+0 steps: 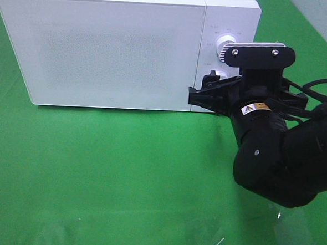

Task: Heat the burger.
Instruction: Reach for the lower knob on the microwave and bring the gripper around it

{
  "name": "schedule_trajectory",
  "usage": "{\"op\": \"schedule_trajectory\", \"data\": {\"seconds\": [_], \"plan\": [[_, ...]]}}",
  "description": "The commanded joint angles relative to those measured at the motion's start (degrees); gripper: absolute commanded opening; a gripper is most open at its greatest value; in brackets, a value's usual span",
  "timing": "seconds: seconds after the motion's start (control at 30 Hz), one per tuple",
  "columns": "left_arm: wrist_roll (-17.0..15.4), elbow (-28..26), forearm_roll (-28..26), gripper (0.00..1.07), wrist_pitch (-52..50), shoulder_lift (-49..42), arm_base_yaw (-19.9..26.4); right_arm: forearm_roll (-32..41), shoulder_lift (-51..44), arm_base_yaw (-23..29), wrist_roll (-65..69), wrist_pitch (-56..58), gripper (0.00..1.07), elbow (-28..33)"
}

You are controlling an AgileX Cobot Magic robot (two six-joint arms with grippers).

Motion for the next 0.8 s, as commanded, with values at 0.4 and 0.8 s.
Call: {"op": "schedule_trajectory", "data": {"seconds": [0.4,0.8], "plan": [[-0.23,0.23,-0.17,1.0,-0.46,-1.09,0.06,-2.41,6.53,-0.69,1.95,-1.03,0.76,-5.39],[-0.23,0.23,-0.17,1.0,-0.46,-1.09,0.06,-5.27,10.43,-4.93,5.1,0.34,0.76,-9.51]]}}
